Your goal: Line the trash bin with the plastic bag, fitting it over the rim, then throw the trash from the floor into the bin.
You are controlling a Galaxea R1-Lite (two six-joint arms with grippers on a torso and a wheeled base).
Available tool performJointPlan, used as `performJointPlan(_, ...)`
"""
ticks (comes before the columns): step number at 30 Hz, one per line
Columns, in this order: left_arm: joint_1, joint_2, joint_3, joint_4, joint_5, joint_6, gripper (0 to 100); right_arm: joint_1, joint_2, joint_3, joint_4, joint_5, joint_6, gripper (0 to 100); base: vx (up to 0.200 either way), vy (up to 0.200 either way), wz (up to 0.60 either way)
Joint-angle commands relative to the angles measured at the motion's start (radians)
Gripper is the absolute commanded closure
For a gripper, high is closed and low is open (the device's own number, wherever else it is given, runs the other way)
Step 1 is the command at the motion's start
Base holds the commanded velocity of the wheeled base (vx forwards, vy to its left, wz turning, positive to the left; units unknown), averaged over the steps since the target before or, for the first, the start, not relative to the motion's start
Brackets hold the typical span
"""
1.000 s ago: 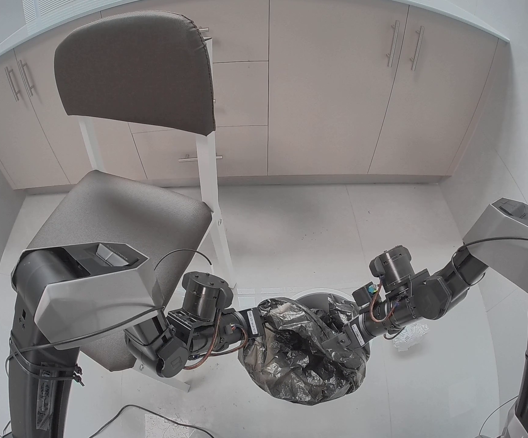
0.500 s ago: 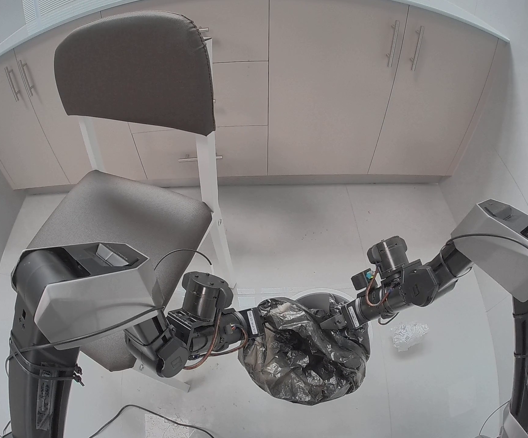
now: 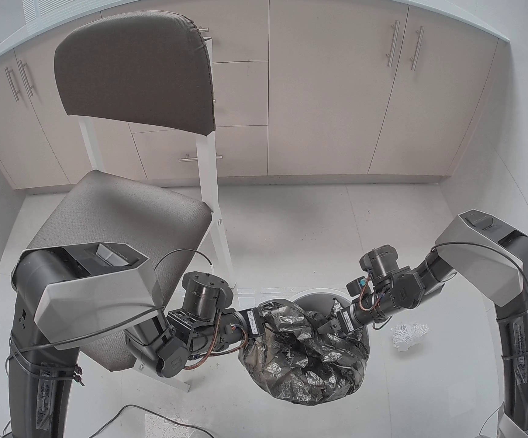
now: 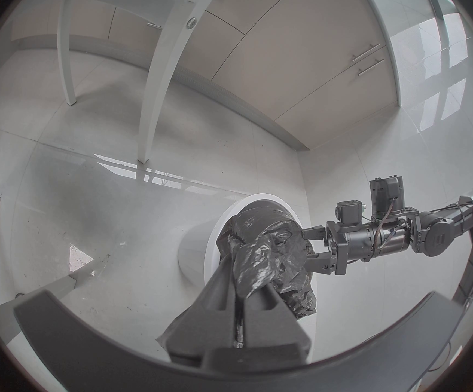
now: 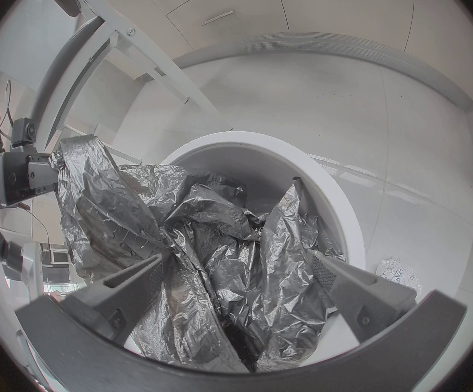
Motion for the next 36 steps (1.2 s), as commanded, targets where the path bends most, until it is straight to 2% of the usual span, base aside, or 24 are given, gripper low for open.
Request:
performJointPlan(1,0.0,0.0,0.0,0.0,0.0,-0.001,100,0.001,0.033,-0.038,0.018,0.0,-0.001,0,0.0,0.0,0.0)
performJointPlan(5,0.0,0.002,0.0,-0.001,0.0,-0.001,100,-0.001,0.024,-0.041,0.022,0.0,0.002,0,0.0,0.0,0.0)
performJointPlan(11,0.0,0.002,0.0,-0.001,0.0,-0.001,100,-0.001,-0.142,0.111,0.011,0.019,-0.015,0,0.0,0.0,0.0)
performJointPlan(12,0.0,0.002,0.0,-0.001,0.002,-0.001,100,-0.007,-0.191,0.158,0.011,0.054,-0.047,0,0.0,0.0,0.0)
performJointPlan(13,0.0,0.002,0.0,-0.001,0.002,-0.001,100,-0.011,-0.205,0.174,0.012,0.062,-0.062,0,0.0,0.0,0.0)
performJointPlan(18,0.0,0.002,0.0,-0.001,0.002,-0.001,100,-0.014,-0.235,0.253,0.009,0.063,-0.114,0,0.0,0.0,0.0)
performJointPlan(36,0.0,0.002,0.0,-0.001,0.002,-0.001,100,-0.027,-0.28,0.318,-0.031,0.065,-0.145,0,0.0,0.0,0.0)
